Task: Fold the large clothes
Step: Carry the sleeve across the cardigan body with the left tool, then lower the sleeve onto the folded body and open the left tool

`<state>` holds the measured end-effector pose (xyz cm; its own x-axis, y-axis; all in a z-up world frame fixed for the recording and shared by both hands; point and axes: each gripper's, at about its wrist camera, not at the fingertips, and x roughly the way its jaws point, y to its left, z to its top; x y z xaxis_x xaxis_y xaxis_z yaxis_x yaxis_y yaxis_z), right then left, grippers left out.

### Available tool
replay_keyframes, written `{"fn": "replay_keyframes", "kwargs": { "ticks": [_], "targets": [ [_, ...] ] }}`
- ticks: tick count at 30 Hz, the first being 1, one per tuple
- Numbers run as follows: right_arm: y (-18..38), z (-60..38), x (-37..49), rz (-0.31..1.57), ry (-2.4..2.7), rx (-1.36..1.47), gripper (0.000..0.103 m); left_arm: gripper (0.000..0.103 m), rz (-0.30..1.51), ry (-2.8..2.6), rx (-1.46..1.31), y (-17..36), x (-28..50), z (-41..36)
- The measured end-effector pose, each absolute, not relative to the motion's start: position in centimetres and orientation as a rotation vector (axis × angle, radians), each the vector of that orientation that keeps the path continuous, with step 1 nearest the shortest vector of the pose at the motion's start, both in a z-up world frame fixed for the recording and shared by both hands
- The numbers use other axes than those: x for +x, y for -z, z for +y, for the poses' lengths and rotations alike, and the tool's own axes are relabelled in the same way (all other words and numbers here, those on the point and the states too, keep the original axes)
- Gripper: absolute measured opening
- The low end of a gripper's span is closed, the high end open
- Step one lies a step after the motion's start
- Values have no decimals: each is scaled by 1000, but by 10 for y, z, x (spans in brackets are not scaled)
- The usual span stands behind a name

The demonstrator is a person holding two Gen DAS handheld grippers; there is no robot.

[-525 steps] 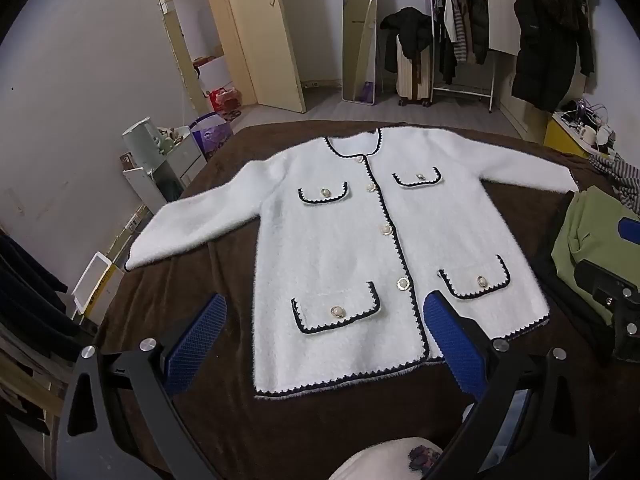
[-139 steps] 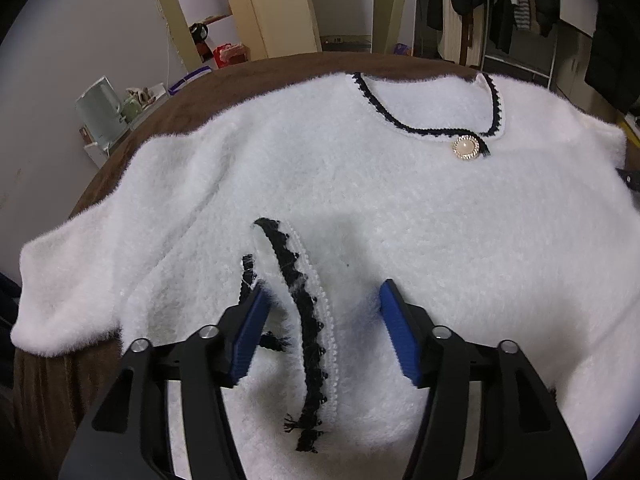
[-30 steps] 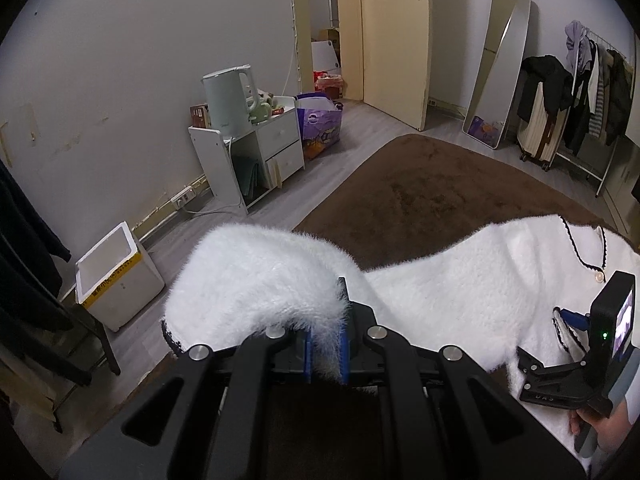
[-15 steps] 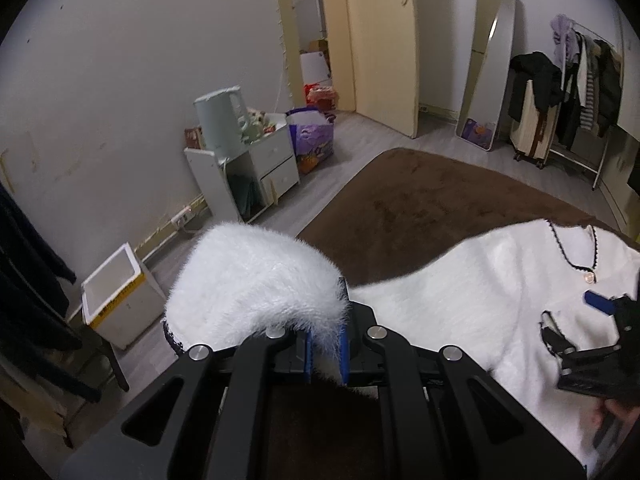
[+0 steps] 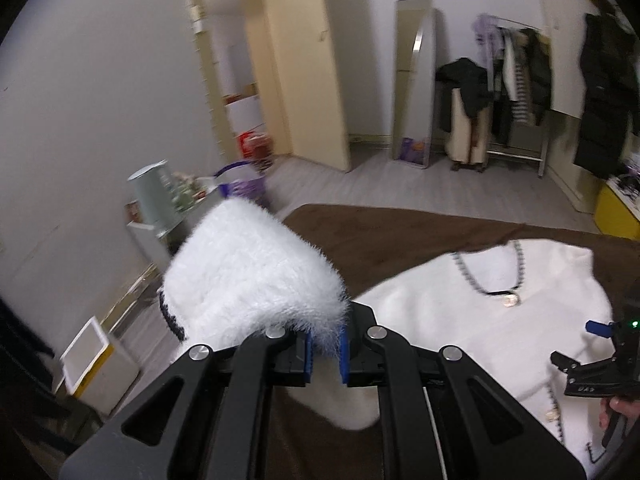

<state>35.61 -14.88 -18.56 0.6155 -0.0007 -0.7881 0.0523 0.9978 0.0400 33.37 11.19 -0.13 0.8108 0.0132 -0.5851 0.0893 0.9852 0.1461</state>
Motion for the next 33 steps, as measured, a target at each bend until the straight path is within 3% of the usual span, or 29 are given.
{"fn": "replay_keyframes", "kwargs": {
  "ticks": [9, 20, 33],
  "targets": [
    [192, -200, 323, 918, 90, 124, 98, 12, 642, 208, 207, 16, 340, 15],
    [197, -249, 292, 933, 153, 161, 98, 12, 693, 324, 235, 83, 331, -94],
    [215, -292, 275, 953, 188, 182, 98, 12, 763, 406, 293, 138, 303, -149]
  ]
}}
